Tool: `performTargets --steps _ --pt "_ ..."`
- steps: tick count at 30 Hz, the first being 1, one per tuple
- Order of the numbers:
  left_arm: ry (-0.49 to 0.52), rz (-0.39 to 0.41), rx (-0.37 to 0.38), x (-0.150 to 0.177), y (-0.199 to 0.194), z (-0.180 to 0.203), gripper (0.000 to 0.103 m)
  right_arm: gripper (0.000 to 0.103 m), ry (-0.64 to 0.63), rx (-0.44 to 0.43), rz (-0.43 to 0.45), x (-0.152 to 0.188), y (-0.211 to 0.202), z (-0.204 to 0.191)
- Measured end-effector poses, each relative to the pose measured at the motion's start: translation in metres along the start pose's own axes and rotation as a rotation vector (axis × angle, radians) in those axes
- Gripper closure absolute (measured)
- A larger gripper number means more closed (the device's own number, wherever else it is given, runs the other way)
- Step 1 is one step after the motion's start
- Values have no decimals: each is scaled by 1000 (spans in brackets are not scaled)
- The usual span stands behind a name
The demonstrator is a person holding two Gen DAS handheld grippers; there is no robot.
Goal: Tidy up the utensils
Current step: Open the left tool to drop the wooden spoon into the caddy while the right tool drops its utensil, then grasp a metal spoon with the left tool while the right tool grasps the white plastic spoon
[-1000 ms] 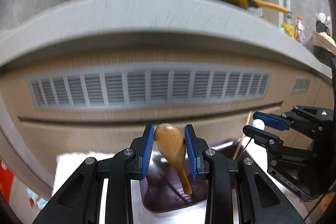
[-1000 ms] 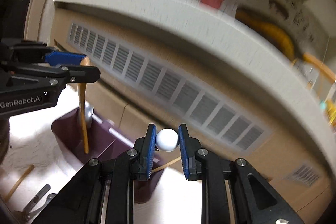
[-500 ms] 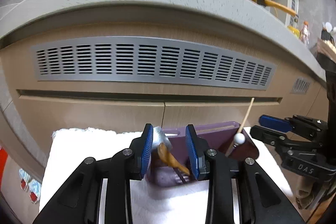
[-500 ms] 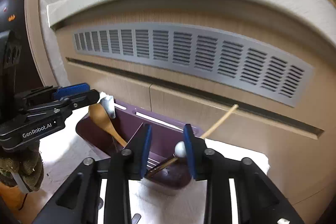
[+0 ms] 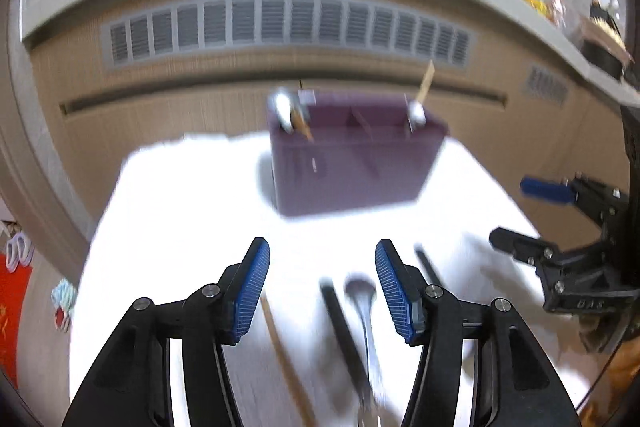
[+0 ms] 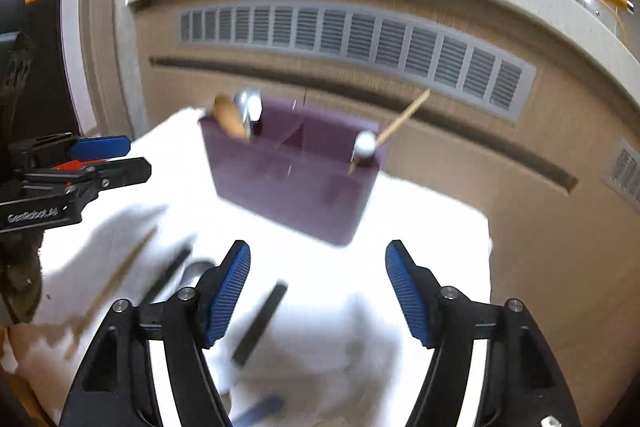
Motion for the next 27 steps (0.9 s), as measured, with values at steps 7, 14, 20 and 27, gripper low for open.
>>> performTargets --steps 7,14,20,27 --pt "19 -112 46 75 -27 22 46 13 -11 38 -12 45 -15 -14" --pt "40 -71 17 107 -46 41 45 13 55 -6 -3 62 -27 -15" --pt "96 -92 -77 110 -34 52 45 13 69 -11 11 70 -37 -17" --pt "87 -175 -124 116 -17 51 48 13 115 -6 13 81 -43 -7"
Point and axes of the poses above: each gripper's, at about its wrist camera, not at the fingertips, and y roughly the way its jaws point, z to its right, x to its underside, the point moved 5 cm from there along y, roughly the way its jaws point, and after that the axes turned 3 degrees about -x, right-handed, at the moved point
